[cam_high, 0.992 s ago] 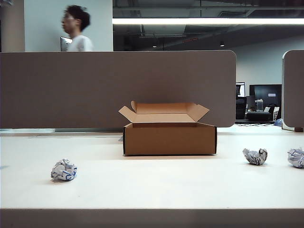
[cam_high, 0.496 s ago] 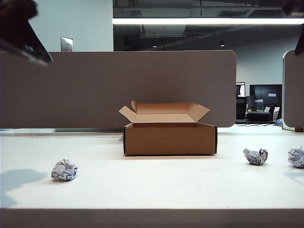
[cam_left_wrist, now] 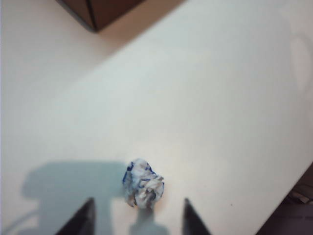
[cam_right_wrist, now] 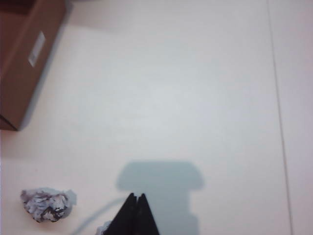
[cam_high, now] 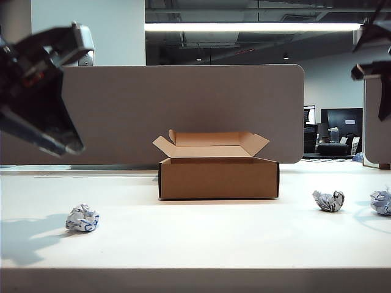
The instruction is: Pick up all the paper balls on the table and put them in the paper box.
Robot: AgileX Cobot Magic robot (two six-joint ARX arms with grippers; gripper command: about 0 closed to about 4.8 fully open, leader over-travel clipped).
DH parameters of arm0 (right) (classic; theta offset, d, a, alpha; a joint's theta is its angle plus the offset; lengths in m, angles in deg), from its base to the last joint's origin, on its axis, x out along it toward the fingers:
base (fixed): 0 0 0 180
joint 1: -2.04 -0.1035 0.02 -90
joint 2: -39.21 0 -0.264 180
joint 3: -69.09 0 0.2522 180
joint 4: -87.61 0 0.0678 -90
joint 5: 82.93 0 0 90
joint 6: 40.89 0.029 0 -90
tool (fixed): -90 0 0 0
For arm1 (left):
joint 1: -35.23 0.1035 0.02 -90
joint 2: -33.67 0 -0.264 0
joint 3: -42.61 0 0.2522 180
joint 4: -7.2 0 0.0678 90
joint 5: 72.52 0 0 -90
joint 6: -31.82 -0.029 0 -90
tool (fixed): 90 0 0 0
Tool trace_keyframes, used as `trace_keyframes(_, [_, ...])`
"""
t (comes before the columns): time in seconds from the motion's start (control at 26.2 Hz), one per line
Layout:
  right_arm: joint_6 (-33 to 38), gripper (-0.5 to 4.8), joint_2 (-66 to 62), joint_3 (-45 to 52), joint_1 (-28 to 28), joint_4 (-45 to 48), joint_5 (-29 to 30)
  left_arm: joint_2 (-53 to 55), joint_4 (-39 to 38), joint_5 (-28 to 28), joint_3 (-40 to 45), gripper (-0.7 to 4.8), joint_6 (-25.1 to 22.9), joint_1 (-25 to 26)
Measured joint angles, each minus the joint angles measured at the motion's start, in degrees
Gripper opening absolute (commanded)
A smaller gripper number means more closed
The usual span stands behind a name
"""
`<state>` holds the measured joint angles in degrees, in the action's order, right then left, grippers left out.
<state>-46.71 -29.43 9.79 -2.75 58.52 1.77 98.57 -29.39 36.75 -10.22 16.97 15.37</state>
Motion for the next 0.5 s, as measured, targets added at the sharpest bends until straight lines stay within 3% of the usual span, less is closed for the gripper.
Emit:
trace_keyframes(0.11, [-0.02, -0.04, -1.95, -0.02, -0.02, 1.16, -0.33, 2.40, -0.33, 0.09, -0.02, 3.00, 0.28, 0.15])
trace_keyframes(0.5, [-0.02, -0.04, -2.75, -0.02, -0.02, 2.62, -2.29, 8.57, 2.75, 0.00, -0.37, 3.06, 0.31, 0.04])
